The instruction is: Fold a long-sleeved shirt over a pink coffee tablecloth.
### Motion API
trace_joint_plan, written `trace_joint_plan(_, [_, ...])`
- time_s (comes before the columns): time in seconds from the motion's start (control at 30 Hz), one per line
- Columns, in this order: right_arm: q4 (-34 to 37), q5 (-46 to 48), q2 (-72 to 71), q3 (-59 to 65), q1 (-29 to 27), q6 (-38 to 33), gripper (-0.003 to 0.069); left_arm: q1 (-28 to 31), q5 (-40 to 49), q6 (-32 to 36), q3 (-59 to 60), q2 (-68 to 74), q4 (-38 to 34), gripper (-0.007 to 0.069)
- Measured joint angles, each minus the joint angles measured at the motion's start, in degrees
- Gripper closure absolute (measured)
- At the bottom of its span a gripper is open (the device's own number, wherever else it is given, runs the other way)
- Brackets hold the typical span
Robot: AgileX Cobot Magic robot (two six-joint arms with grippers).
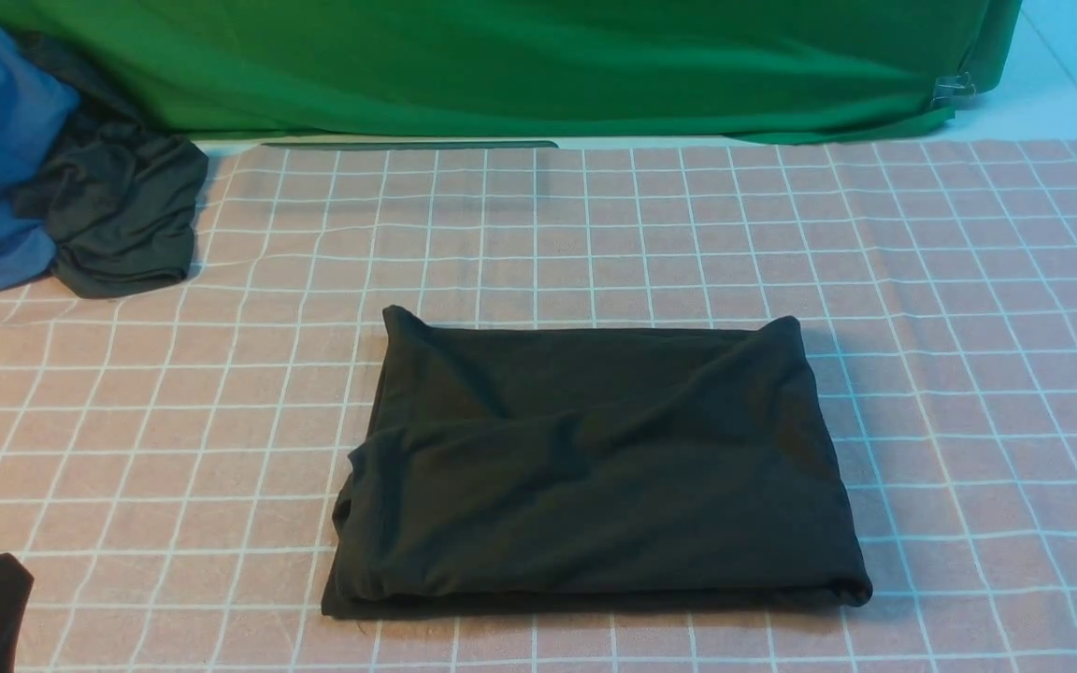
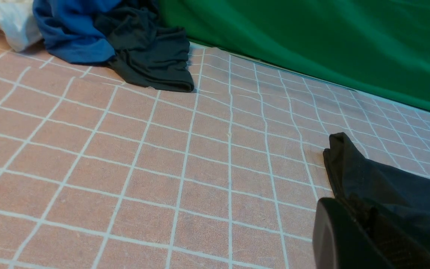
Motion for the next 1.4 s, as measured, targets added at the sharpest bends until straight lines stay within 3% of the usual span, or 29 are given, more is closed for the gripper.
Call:
trace_joint_plan(0.67, [0.00, 3.04, 0.00, 0.00, -0.32, -1.75, 0.0477, 0.00, -0.04, 1.43, 0.00, 0.00, 0.20, 0.0610])
trace_joint_plan(0.83, [-0.05, 5.99, 0.10, 3.99, -8.79, -4.70, 0.0468, 0.00, -0.04, 1.61, 0.00, 0.00, 0.20, 0.0610])
trace_joint_plan(1.03, [-0.05, 6.03, 0.16, 17.82, -19.29, -5.82, 0.0457, 0.00, -0.04, 1.67, 0.00, 0.00, 0.20, 0.0610])
trace_joint_plan(1.13, [-0.05, 6.90, -0.26, 25.71, -21.21, -6.01, 0.0449, 0.00, -0.04, 1.67, 0.00, 0.00, 0.26, 0.0610])
trace_joint_plan(1.4, [0.11, 7.07, -1.10, 26.97, -21.33, -2.79, 0.0442, 0.00, -0.04, 1.68, 0.00, -0.05, 0.26, 0.0610])
